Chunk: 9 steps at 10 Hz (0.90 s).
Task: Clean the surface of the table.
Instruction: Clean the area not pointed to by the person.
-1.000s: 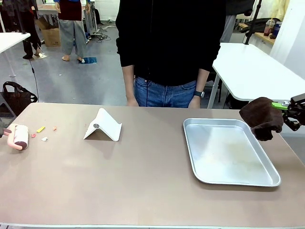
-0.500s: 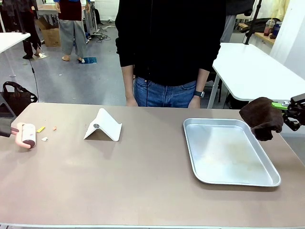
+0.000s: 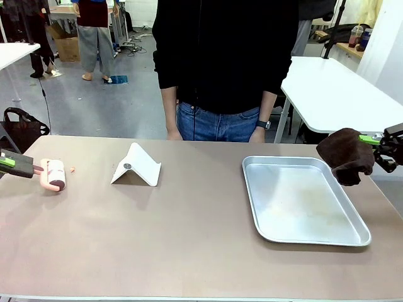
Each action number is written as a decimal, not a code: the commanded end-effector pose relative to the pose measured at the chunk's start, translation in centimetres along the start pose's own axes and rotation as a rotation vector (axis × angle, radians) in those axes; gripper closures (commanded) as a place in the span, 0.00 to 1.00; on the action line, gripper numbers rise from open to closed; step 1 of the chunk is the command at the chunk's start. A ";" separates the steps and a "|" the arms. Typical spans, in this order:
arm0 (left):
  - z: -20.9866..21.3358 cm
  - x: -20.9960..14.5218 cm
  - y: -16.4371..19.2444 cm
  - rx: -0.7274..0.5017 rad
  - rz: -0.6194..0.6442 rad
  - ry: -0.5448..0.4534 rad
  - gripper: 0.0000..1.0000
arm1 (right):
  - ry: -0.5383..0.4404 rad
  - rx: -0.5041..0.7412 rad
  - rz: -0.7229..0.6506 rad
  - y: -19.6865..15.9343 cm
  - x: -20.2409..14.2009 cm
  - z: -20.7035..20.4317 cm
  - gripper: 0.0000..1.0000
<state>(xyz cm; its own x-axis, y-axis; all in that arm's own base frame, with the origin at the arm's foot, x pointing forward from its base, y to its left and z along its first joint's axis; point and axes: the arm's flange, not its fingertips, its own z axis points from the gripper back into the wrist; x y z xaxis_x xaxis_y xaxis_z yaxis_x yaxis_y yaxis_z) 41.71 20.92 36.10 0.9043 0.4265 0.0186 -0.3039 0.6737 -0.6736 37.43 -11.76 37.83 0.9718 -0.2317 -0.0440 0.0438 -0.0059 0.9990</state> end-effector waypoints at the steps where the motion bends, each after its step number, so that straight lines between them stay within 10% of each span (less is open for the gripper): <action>1: -3.6 0.0 0.4 0.045 0.008 0.051 0.80 | -0.008 0.000 0.005 0.4 0.0 -0.1 0.89; 9: -6.4 0.9 -4.1 -0.098 -0.147 0.048 0.80 | -0.008 0.000 0.005 0.4 0.0 -0.1 0.89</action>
<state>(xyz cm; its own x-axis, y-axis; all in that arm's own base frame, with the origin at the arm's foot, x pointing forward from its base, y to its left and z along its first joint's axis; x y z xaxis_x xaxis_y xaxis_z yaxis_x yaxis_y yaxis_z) 46.08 14.90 35.10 0.9475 0.3168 0.0443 -0.1939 0.6789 -0.7082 37.43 -11.77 37.82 0.9718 -0.2318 -0.0440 0.0438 -0.0058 0.9990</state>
